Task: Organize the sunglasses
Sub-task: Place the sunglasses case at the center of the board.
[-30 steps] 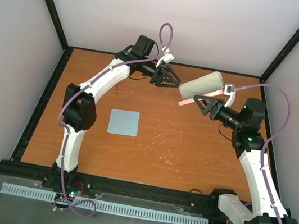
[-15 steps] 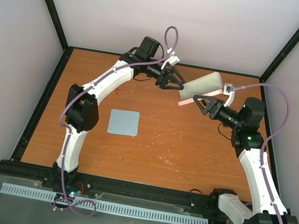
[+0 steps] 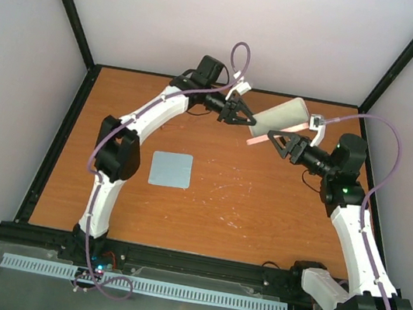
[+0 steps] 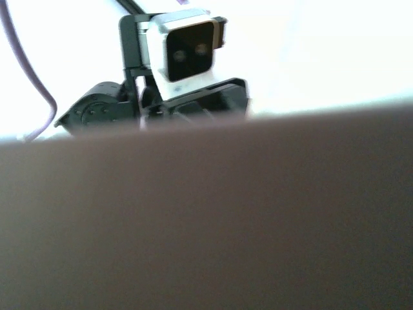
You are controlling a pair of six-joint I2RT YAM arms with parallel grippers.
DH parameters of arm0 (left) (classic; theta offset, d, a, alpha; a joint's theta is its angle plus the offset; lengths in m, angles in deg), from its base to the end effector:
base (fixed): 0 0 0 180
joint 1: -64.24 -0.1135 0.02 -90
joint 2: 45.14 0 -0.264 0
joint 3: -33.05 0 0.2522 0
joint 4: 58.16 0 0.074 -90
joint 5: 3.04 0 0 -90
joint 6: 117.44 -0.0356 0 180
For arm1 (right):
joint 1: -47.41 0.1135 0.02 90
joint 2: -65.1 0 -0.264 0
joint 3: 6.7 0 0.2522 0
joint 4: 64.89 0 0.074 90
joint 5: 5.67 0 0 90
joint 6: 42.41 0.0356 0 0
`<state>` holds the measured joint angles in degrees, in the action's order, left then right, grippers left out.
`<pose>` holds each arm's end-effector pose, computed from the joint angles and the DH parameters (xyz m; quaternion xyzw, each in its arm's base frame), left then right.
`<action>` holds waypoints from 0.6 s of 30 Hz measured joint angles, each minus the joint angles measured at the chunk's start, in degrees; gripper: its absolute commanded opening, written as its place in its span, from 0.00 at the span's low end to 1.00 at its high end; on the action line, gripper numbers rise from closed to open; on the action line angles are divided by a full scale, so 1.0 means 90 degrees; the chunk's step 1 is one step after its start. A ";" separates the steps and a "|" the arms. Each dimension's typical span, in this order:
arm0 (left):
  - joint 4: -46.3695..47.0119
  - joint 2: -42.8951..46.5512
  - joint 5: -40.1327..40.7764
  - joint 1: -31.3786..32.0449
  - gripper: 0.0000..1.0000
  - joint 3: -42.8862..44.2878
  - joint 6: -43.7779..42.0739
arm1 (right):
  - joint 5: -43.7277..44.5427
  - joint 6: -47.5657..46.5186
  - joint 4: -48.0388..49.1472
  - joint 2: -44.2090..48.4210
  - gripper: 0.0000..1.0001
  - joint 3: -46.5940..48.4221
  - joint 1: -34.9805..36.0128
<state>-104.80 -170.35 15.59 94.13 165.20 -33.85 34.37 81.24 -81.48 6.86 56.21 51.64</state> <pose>0.4065 -0.2726 0.3051 0.4646 0.6214 -0.5872 0.2305 0.2246 0.0439 0.3385 -0.0785 0.7485 0.4956 0.4336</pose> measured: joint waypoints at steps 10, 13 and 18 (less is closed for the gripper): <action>0.0129 0.0000 -0.0100 -0.0017 0.01 0.0114 0.0505 | 0.0124 -0.0141 0.0034 -0.0034 0.44 -0.0002 -0.0012; 0.0112 0.0000 -0.0010 -0.0015 0.01 0.0180 0.0478 | 0.0170 -0.0158 0.0058 -0.0034 0.82 -0.0002 -0.0012; -0.0153 0.0000 0.0559 -0.0012 0.00 0.0325 0.0061 | 0.0355 -0.0304 -0.0274 -0.0022 1.00 -0.0002 -0.0007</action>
<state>-106.18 -170.35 20.62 94.02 168.12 -33.31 37.57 78.51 -83.95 6.66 56.19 51.58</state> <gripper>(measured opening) 0.142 0.981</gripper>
